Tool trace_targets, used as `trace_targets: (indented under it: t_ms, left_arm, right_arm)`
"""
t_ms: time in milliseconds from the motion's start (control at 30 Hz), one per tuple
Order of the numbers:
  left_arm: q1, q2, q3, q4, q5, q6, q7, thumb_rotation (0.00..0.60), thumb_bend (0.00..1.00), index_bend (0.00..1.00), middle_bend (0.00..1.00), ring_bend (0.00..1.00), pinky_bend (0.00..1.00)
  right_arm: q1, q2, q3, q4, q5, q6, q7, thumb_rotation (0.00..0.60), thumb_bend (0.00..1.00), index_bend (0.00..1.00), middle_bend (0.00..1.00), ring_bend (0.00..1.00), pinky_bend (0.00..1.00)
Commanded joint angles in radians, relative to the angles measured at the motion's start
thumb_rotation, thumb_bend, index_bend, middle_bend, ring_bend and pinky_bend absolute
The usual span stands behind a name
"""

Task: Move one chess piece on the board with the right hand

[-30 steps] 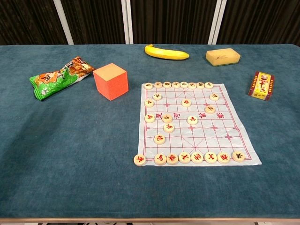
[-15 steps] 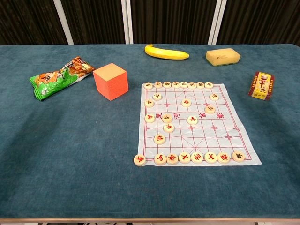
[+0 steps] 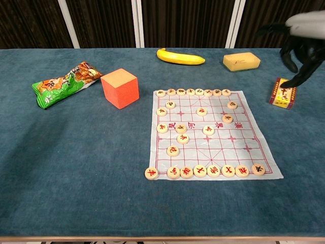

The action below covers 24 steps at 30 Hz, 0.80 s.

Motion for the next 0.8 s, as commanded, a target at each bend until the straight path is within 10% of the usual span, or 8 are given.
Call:
trace_targets:
  t_ms: [33, 800]
  left_arm:
    - [-0.001, 0.001, -0.001, -0.002, -0.005, -0.005, -0.004, 0.6, 0.0, 0.0, 0.0, 0.0, 0.0]
    - [-0.015, 0.003, -0.005, -0.006, -0.026, -0.03, -0.023, 0.6, 0.0, 0.0, 0.0, 0.0, 0.0]
  right_arm:
    - [0.04, -0.07, -0.019, 0.043, 0.051, -0.009, -0.047, 0.6, 0.25, 0.29, 1.0, 1.0, 0.85]
    - [0.156, -0.36, -0.066, 0.194, 0.205, 0.071, -0.118, 0.6, 0.24, 0.49, 1.0, 1.0, 0.92]
